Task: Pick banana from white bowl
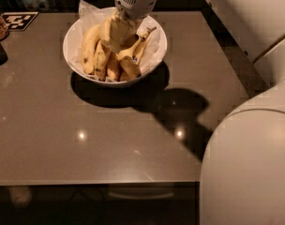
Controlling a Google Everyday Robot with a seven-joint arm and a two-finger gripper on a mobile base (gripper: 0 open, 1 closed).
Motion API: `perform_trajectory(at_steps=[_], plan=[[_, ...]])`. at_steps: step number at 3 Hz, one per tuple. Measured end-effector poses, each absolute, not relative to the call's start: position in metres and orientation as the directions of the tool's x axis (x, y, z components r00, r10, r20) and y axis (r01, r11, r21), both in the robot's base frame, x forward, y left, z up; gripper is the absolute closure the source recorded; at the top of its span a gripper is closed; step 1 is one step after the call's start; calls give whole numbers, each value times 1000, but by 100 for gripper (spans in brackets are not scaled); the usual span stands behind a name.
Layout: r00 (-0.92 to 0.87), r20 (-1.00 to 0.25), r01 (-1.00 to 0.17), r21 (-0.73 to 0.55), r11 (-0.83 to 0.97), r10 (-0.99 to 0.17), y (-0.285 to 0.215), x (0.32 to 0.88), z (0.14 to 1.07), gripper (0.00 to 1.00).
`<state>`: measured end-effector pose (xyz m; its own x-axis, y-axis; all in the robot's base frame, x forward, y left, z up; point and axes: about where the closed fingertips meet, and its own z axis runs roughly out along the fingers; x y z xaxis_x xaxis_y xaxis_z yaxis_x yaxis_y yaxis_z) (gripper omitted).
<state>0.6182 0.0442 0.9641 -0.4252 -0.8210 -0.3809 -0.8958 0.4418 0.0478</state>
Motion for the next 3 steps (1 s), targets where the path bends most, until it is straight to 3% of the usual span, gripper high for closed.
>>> perform_trajectory(at_steps=[3], plan=[[-275, -465, -955, 35, 293, -841, 7, 638, 987, 100]])
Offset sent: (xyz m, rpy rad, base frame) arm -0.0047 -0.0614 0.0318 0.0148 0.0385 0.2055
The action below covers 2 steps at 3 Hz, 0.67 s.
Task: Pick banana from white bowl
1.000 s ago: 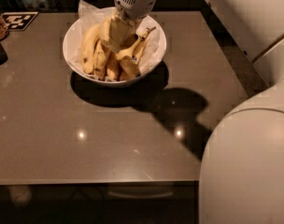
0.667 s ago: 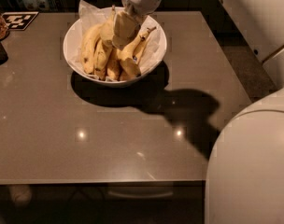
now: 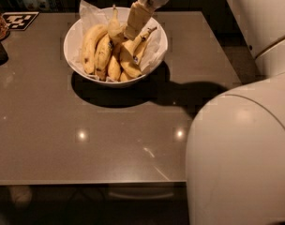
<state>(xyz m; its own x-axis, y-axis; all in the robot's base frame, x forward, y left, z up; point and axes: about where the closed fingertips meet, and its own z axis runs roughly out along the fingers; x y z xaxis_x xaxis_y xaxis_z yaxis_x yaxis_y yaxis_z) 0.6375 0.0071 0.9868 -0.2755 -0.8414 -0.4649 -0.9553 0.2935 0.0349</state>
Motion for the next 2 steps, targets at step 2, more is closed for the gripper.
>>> perform_trajectory(at_steps=[2], plan=[[-183, -592, -974, -2, 228, -785, 7, 666, 998, 100]])
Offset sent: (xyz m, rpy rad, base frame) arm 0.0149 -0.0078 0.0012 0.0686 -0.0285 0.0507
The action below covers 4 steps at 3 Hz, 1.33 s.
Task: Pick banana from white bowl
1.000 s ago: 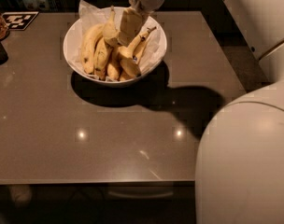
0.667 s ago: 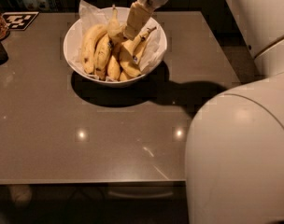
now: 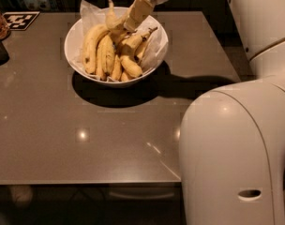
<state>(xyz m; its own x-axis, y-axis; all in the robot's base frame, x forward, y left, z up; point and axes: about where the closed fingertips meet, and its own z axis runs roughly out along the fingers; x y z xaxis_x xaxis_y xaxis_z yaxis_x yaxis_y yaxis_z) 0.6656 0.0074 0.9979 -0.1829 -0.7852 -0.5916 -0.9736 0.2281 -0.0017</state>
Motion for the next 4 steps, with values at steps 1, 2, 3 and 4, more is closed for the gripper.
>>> perform_trajectory(at_steps=[1, 2, 3, 4], plan=[[-181, -613, -971, -12, 237, -769, 11, 667, 1003, 100], [-198, -677, -964, 2, 268, -709, 5, 654, 1020, 100], [-213, -730, -953, 8, 304, -649, -5, 635, 1026, 100], [-224, -752, -943, 7, 333, -619, -12, 616, 1020, 100]])
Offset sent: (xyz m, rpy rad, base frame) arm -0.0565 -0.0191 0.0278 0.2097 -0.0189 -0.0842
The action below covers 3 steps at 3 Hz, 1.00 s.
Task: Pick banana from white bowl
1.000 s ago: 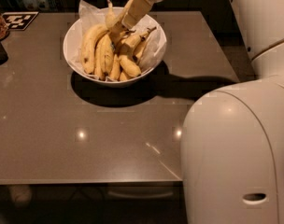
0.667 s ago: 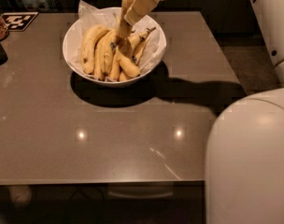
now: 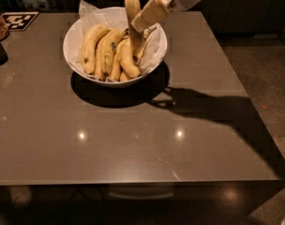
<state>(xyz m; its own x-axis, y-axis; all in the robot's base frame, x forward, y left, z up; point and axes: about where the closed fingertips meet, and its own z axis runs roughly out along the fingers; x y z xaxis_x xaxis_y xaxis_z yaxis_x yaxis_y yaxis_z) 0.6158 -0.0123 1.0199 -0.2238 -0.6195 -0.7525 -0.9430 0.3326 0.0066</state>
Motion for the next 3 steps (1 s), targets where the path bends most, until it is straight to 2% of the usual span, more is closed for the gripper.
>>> perform_trajectory(at_steps=[1, 3], plan=[[-226, -756, -939, 2, 344, -614, -16, 608, 1016, 100], [-111, -845, -962, -41, 271, -522, -7, 598, 1030, 100]])
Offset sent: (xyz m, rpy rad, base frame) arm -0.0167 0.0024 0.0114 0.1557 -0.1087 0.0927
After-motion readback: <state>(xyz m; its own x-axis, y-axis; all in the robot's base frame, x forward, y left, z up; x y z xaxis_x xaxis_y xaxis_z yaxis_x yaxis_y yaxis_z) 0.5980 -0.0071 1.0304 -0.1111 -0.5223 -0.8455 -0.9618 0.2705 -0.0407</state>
